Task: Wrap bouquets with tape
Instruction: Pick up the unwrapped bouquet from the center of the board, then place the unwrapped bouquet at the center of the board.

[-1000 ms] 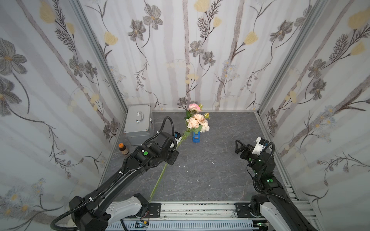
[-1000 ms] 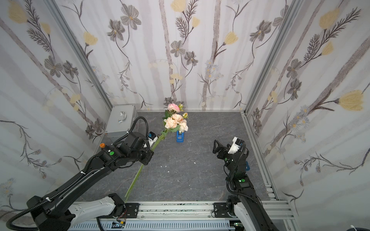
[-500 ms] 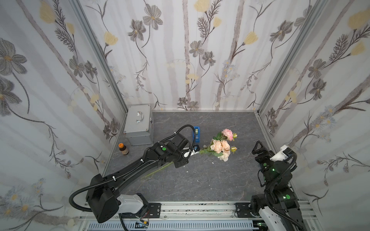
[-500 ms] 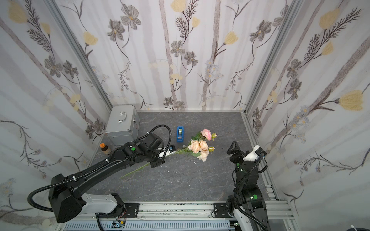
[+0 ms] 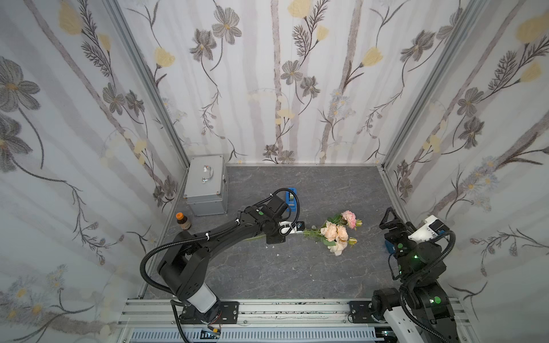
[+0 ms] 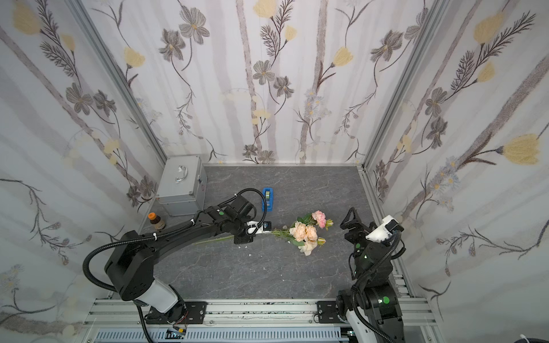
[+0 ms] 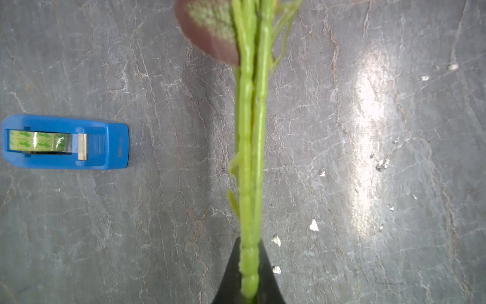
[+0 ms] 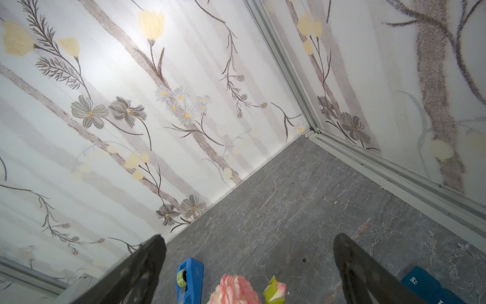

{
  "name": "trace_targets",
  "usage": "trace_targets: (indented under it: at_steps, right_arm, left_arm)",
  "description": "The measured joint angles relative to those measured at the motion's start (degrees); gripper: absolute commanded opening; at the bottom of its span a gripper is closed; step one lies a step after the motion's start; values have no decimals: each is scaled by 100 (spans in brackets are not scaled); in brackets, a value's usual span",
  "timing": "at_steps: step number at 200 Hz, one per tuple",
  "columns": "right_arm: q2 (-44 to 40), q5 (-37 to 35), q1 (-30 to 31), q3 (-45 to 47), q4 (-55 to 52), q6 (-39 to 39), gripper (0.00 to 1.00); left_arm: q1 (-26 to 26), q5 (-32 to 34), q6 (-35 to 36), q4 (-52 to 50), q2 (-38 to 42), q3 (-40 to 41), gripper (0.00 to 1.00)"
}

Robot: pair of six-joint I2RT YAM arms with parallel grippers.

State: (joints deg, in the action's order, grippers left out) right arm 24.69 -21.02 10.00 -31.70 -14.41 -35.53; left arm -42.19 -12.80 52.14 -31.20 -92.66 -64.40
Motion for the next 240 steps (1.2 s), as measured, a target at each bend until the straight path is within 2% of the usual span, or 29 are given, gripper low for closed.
trace_targets:
  at_steps: [51, 83, 134, 200, 221, 240]
  right_arm:
    - [181, 361, 0, 262, 39, 20, 100]
    - [269, 643, 0, 367, 92, -2, 100]
    - [518, 1019, 0, 374, 201, -24, 100]
    - [898, 1410, 2, 361, 282, -24, 100]
    - [957, 1506, 2, 361, 282, -24, 100]
    - [1005, 1543, 2, 361, 282, -26, 100]
  left_arm:
    - [343, -402, 382, 260, -678, -313, 0]
    - [507, -590, 640, 245, -1261, -793, 0]
    - [693, -581, 960, -188, -2256, -1891, 0]
    - [817, -466, 1104, -334, -2981, -2588, 0]
    - [811, -494, 1104, -339, -3073, -2658, 5]
    - [811, -505, 1102, -334, -3082, -2686, 16]
